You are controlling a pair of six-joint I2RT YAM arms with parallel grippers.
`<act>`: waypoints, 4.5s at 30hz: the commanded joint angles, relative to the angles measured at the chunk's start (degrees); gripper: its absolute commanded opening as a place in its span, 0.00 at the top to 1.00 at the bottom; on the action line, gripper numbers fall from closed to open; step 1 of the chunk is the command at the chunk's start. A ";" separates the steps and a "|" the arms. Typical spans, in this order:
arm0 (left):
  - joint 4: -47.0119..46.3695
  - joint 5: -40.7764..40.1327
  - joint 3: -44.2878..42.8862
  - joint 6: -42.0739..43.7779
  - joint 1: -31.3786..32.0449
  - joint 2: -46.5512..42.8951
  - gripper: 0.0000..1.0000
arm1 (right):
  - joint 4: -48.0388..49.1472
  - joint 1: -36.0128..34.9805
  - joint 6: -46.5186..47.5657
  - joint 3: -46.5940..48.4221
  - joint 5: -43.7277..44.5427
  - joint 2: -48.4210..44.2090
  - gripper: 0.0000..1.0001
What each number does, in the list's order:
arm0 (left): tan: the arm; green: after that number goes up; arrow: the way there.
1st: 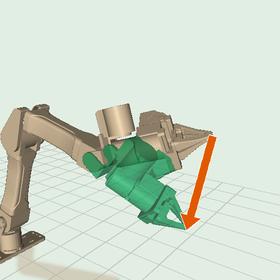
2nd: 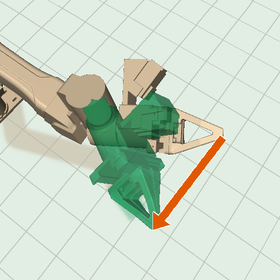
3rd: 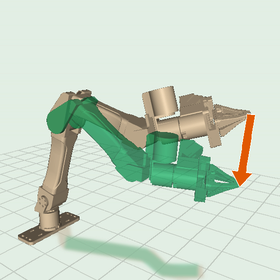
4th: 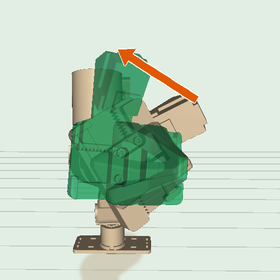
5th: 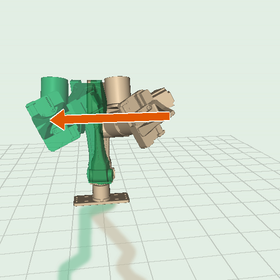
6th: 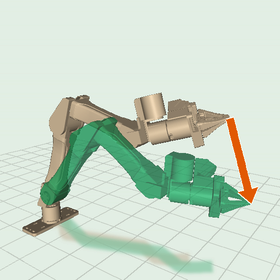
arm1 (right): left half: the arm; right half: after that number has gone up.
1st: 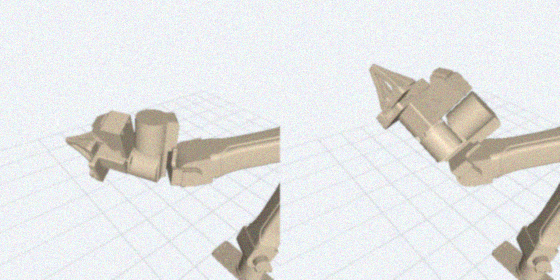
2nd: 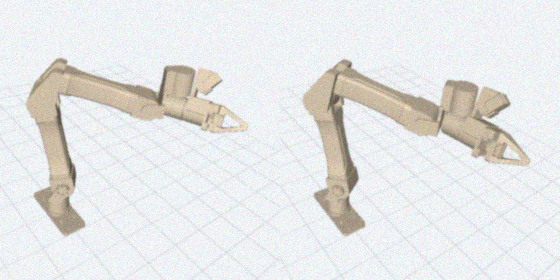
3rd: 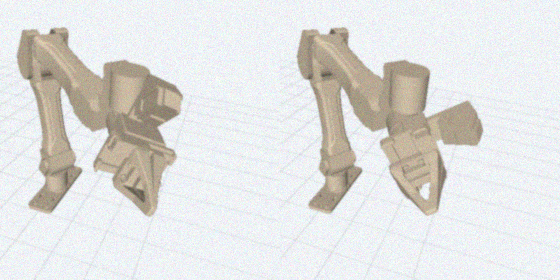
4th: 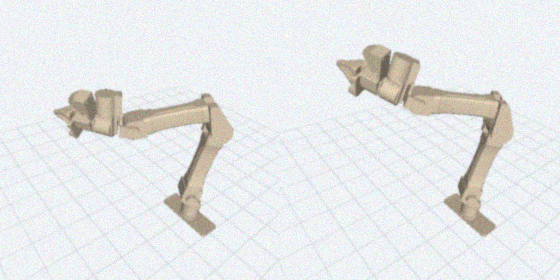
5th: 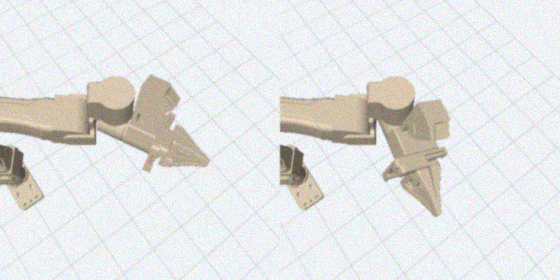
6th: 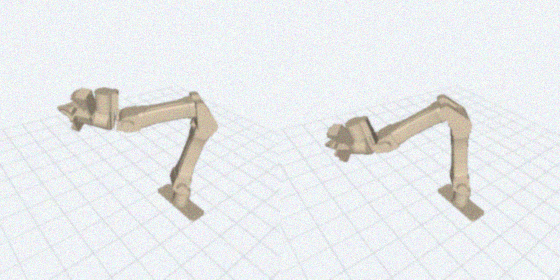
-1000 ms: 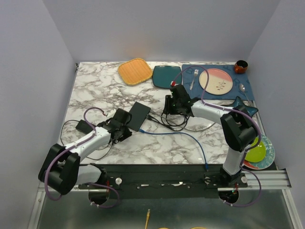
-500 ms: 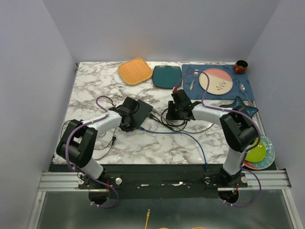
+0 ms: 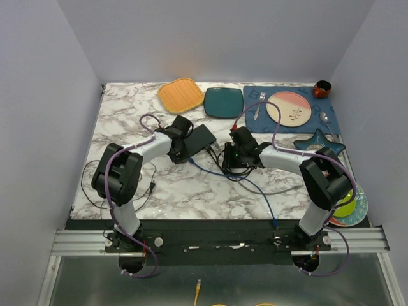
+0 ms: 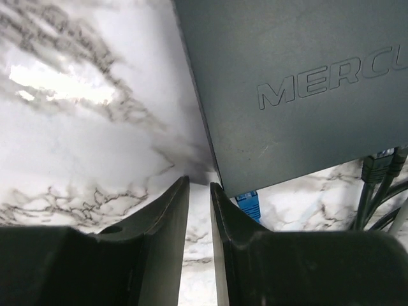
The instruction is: Pull the plug from the switch port
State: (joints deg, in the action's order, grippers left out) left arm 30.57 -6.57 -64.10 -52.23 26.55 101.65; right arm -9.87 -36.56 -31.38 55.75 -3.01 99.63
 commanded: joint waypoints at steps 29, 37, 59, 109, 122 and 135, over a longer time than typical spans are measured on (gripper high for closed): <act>-3.93 1.73 7.22 0.55 -4.75 -7.96 0.56 | -11.66 4.39 4.22 8.15 13.11 -0.51 0.54; -5.26 2.43 7.15 0.46 -4.57 -3.39 0.56 | -11.14 4.39 3.52 6.13 11.62 1.96 0.55; -1.48 6.48 -7.71 2.92 -7.91 7.60 0.52 | -8.41 -6.07 -3.43 10.25 -3.05 6.80 0.57; -11.06 11.05 7.93 0.28 -11.87 -6.64 0.03 | -11.40 -4.75 -5.71 19.58 -1.48 13.93 0.67; -30.28 16.64 21.28 -8.50 -13.27 -17.71 0.04 | -13.78 0.07 1.23 24.49 9.36 1.17 0.61; -43.93 17.65 28.41 -8.94 -13.01 -21.93 0.12 | 4.83 5.44 -5.44 36.01 -27.11 18.92 0.99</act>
State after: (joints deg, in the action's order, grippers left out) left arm -8.75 11.55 -37.15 -60.75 13.37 83.05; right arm -11.64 -31.00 -34.57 91.24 -17.12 115.31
